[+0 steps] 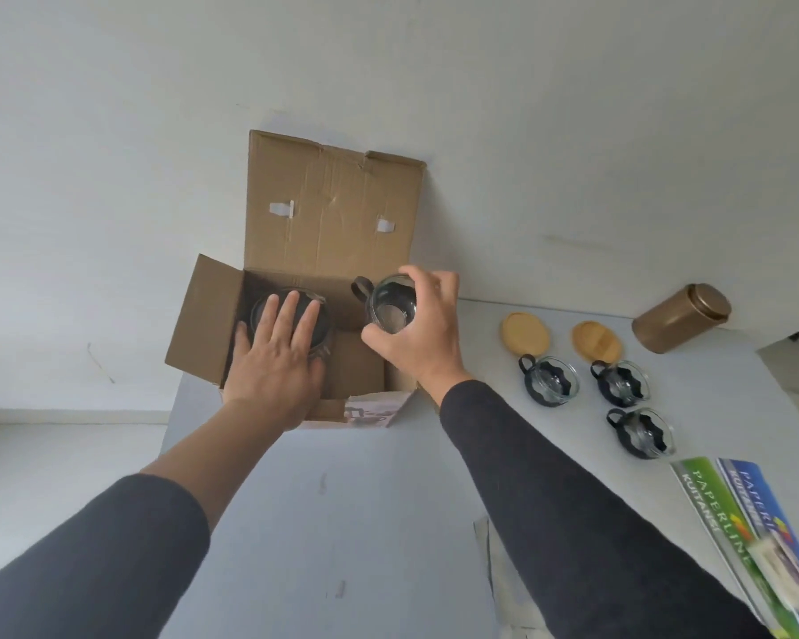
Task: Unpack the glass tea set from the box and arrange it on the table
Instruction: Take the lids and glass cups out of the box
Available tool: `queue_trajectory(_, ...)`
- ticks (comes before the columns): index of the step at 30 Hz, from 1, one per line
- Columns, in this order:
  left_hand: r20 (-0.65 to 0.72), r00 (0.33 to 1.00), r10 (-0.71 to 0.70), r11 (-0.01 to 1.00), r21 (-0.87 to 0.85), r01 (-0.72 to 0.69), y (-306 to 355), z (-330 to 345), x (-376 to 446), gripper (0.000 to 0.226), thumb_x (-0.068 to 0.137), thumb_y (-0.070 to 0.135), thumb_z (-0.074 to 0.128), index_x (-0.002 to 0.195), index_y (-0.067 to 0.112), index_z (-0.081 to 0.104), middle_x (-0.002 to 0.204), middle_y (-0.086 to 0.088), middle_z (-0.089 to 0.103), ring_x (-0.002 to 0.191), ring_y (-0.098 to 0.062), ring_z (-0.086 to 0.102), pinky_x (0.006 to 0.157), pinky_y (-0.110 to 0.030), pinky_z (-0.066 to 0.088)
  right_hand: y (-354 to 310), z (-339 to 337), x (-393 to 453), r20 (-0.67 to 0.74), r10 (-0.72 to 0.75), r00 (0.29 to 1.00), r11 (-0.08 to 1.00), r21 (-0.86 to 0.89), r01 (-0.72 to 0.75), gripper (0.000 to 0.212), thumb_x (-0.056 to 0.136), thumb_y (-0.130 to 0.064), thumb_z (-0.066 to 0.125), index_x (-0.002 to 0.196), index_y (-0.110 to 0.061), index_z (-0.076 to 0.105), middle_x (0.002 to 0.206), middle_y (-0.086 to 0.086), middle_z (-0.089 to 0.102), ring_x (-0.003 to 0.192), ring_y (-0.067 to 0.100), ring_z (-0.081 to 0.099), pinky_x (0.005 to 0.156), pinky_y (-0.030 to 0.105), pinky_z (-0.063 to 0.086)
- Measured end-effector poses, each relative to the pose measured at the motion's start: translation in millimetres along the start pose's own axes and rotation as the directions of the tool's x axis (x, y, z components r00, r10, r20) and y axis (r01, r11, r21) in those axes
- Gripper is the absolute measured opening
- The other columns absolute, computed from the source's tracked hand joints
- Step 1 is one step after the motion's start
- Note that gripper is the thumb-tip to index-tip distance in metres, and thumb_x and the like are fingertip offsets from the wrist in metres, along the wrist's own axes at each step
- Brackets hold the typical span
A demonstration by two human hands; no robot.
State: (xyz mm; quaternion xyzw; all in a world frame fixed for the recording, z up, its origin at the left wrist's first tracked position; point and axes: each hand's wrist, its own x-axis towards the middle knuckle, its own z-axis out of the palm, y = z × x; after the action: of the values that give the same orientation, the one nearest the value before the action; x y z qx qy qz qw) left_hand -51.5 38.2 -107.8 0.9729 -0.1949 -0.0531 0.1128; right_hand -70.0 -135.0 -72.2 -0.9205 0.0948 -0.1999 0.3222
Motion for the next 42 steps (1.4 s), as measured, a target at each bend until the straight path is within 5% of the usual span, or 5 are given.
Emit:
queue_trajectory(9, -0.197, 0.919, 0.342, 0.937, -0.002, -0.349, 99.1, -2.6, 1.0, 0.061, 0.089, 0.036, 0.022, 0.14, 0.009, 0.042, 0.157, -0.007, 0.024, 0.148, -0.027, 0.009, 0.116, -0.05, 0.014, 92.2, -80.3, -66.9, -0.279, 0.207, 0.938, 0.978, 0.08, -0.192, 0.069, 0.056, -0.031, 0.077, 0.118, -0.01, 0.054, 0.111, 0.0, 0.051, 0.101, 0.012, 0.053, 0.09, 0.015, 0.042)
queue_trajectory(23, 0.52, 0.846, 0.118, 0.989, 0.013, -0.146, 242.7, 116.7, -17.6, 0.07, 0.097, 0.036, 0.038, 0.152, 0.01, 0.004, 0.16, -0.003, -0.006, 0.148, -0.02, -0.002, 0.117, -0.039, 0.02, 262.0, -146.8, -138.9, -0.086, 0.338, 0.937, 0.94, -0.009, -0.34, 0.078, 0.062, -0.027, 0.086, 0.128, -0.009, 0.049, 0.115, 0.001, 0.047, 0.1, 0.005, 0.045, 0.083, -0.008, 0.024)
queue_trajectory(30, 0.54, 0.84, 0.051, 0.996, 0.03, -0.079, 252.6, 124.8, -13.5, 0.066, 0.098, 0.029, 0.039, 0.152, 0.014, 0.004, 0.16, 0.003, -0.008, 0.149, -0.016, -0.001, 0.116, -0.037, 0.025, 286.1, -142.3, -139.1, 0.0, 0.263, 0.965, 0.964, 0.031, -0.263, 0.079, 0.06, -0.031, 0.084, 0.128, -0.014, 0.047, 0.112, -0.008, 0.045, 0.106, 0.009, 0.051, 0.088, -0.001, 0.032)
queue_trajectory(36, 0.53, 0.846, 0.061, 0.996, 0.017, -0.083, 256.7, 118.6, -13.5, 0.061, 0.099, 0.025, 0.039, 0.152, 0.015, 0.01, 0.16, 0.003, -0.003, 0.148, -0.015, 0.003, 0.117, -0.035, 0.022, 290.2, -148.0, -137.7, -0.025, 0.119, 0.993, 0.985, -0.125, -0.122, 0.077, 0.068, -0.053, 0.066, 0.131, -0.014, 0.044, 0.121, 0.002, 0.049, 0.116, 0.021, 0.047, 0.095, 0.036, 0.043)
queue_trajectory(42, 0.256, 0.951, 0.172, 0.98, -0.142, -0.139, 232.6, 82.5, -14.7, 0.047, 0.098, 0.018, 0.04, 0.144, 0.022, 0.035, 0.157, 0.008, 0.021, 0.144, -0.014, 0.023, 0.112, -0.029, 0.027, 254.7, -151.1, -102.7, -0.122, -0.083, 0.989, 0.983, -0.176, 0.061, 0.061, 0.079, -0.049, 0.048, 0.129, -0.015, 0.043, 0.123, 0.015, 0.051, 0.114, 0.028, 0.044, 0.091, 0.044, 0.038)
